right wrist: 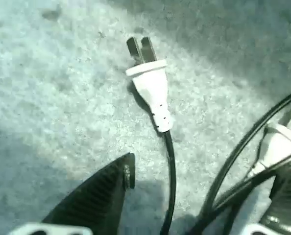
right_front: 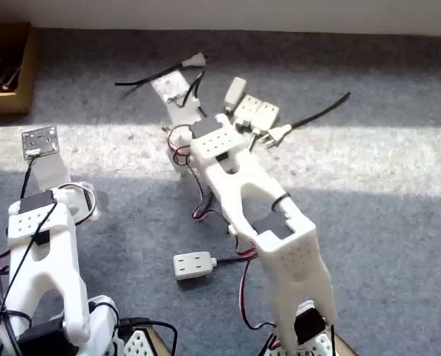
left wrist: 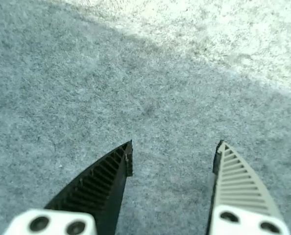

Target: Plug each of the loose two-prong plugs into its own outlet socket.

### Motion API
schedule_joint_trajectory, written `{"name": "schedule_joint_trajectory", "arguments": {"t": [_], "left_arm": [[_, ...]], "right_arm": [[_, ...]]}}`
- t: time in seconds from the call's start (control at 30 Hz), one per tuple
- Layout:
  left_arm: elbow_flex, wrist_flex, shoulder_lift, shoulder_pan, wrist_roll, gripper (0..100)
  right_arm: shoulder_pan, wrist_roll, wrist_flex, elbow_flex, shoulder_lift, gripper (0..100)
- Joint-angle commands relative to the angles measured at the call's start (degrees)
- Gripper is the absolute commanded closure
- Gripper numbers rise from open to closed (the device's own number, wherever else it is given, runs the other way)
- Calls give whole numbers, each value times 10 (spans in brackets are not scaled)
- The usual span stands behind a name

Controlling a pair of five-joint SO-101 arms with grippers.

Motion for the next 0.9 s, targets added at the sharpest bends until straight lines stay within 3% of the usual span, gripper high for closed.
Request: {"name": "schedule_joint_trajectory", "arguments": {"t": [0.0, 0.4, 0.53, 0.6, 0.7, 0.87], "left_arm": [[-9, -6, -17, -29, 23, 723], [129, -7, -290, -13, 20, 723], [156, -6, -356, -12, 20, 723], [153, -5, -356, -12, 21, 723], [125, 11, -319, -10, 21, 723], [-1, 61, -160, 18, 11, 720]], "right_arm": [[-6, 23, -29, -81, 65, 580], [-29, 19, -24, -261, 230, 580], [-34, 19, 41, -265, 240, 581], [-34, 18, 83, -266, 239, 604], [-36, 18, 143, -288, 225, 717], [-17, -29, 269, -436, 160, 865]]}}
